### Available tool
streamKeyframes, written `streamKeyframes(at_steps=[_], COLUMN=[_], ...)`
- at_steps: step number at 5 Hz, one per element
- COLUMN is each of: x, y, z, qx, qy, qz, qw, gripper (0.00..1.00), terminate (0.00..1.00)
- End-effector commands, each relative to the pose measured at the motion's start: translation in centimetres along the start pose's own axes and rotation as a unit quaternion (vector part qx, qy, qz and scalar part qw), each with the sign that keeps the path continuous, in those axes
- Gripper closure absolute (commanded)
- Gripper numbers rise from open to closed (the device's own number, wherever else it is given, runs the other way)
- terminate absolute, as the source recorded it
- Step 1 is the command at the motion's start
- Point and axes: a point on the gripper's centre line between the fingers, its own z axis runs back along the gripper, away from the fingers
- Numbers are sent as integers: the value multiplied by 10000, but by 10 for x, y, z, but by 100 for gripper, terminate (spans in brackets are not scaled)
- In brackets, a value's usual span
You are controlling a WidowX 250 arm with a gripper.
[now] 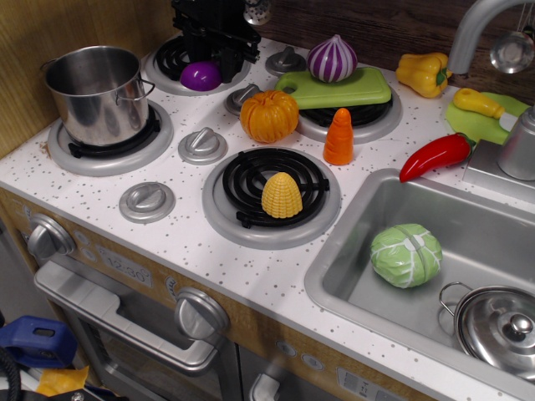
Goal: Put eggplant in pot or pan
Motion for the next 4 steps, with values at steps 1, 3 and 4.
streamKeyframes(at_steps=[1,3,4], x=[-2,-25,-37], y=[20,56,75], z=[57,67,67], qx=[527,835,971], qy=[-373,-497,-520], qz=[19,-192,-251], qw=[9979,9951,9936], gripper=[100,100,100], terminate=[0,0,0])
